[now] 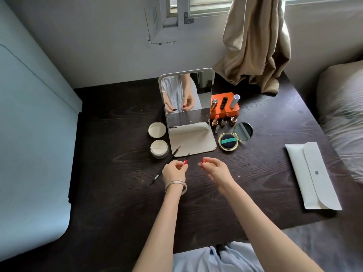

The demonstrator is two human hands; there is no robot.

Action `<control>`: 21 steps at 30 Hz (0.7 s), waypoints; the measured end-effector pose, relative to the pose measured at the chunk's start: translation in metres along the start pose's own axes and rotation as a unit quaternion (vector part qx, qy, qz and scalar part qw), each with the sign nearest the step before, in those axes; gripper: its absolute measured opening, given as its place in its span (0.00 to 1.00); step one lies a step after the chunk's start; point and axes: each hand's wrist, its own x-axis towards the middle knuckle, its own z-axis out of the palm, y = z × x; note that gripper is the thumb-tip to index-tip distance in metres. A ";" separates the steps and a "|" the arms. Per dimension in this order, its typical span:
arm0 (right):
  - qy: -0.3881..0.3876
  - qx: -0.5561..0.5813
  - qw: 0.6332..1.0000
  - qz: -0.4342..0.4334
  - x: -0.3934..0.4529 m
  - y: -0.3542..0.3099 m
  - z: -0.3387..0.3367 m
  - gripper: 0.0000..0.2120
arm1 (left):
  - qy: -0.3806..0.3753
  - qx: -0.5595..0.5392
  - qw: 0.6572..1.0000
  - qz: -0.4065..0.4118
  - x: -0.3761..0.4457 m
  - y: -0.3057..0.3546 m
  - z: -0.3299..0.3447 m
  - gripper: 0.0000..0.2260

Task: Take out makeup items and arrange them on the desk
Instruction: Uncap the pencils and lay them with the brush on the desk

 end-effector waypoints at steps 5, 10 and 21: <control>0.006 -0.051 0.998 -0.031 0.007 0.007 0.005 0.11 | 0.041 0.028 0.999 0.010 0.011 -0.001 0.004 0.06; 0.019 -0.074 0.996 -0.044 0.013 0.011 0.008 0.09 | 0.089 0.196 0.976 0.032 0.023 -0.009 0.010 0.08; 0.001 -0.097 0.995 -0.031 0.024 0.018 0.009 0.09 | 0.082 0.328 0.939 0.068 0.044 -0.017 0.020 0.10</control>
